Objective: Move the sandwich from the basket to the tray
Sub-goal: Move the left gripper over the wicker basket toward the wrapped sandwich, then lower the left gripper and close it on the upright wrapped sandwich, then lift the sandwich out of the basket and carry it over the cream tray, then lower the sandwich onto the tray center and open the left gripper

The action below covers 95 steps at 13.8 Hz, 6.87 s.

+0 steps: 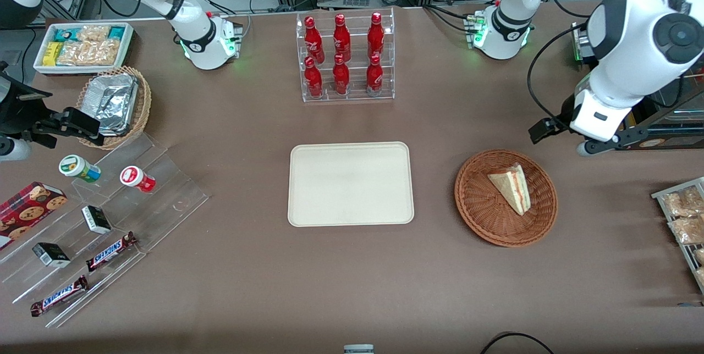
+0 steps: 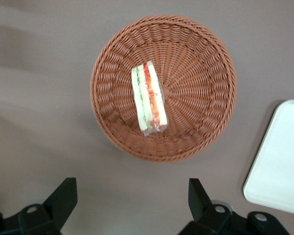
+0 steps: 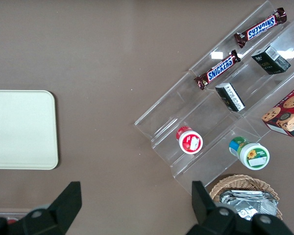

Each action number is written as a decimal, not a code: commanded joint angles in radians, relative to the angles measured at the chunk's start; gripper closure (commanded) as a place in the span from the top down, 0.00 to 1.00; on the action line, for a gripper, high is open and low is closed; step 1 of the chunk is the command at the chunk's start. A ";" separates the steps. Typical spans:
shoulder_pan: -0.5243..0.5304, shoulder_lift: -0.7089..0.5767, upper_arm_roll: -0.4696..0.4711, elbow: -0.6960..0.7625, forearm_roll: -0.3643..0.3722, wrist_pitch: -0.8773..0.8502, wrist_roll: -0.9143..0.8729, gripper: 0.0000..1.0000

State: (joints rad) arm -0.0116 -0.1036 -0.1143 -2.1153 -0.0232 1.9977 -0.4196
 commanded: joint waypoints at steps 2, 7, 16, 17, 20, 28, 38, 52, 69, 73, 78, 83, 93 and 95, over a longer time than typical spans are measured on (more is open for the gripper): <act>-0.008 -0.010 -0.004 -0.100 0.009 0.139 -0.099 1.00; -0.021 0.077 -0.004 -0.104 0.016 0.233 -0.232 1.00; -0.018 0.260 -0.001 -0.103 0.016 0.418 -0.295 1.00; -0.015 0.277 0.001 -0.103 0.016 0.437 -0.295 1.00; -0.010 0.323 0.002 -0.101 0.016 0.478 -0.295 1.00; -0.011 0.386 0.004 -0.104 0.016 0.477 -0.344 0.77; -0.007 0.332 0.007 -0.051 0.022 0.339 -0.354 0.00; -0.022 0.231 -0.100 0.218 0.100 -0.169 -0.156 0.00; -0.238 0.594 -0.364 0.513 0.216 -0.149 -0.379 0.00; -0.320 0.751 -0.361 0.675 0.275 -0.149 -0.491 0.00; -0.353 0.821 -0.358 0.702 0.292 -0.068 -0.496 0.00; -0.364 0.875 -0.357 0.715 0.339 -0.017 -0.536 0.00; -0.410 0.932 -0.334 0.716 0.371 0.062 -0.570 0.31; -0.410 0.933 -0.334 0.721 0.371 0.062 -0.561 0.79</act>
State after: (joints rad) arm -0.4041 0.8122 -0.4587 -1.4336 0.3290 2.0636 -0.9728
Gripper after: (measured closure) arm 0.683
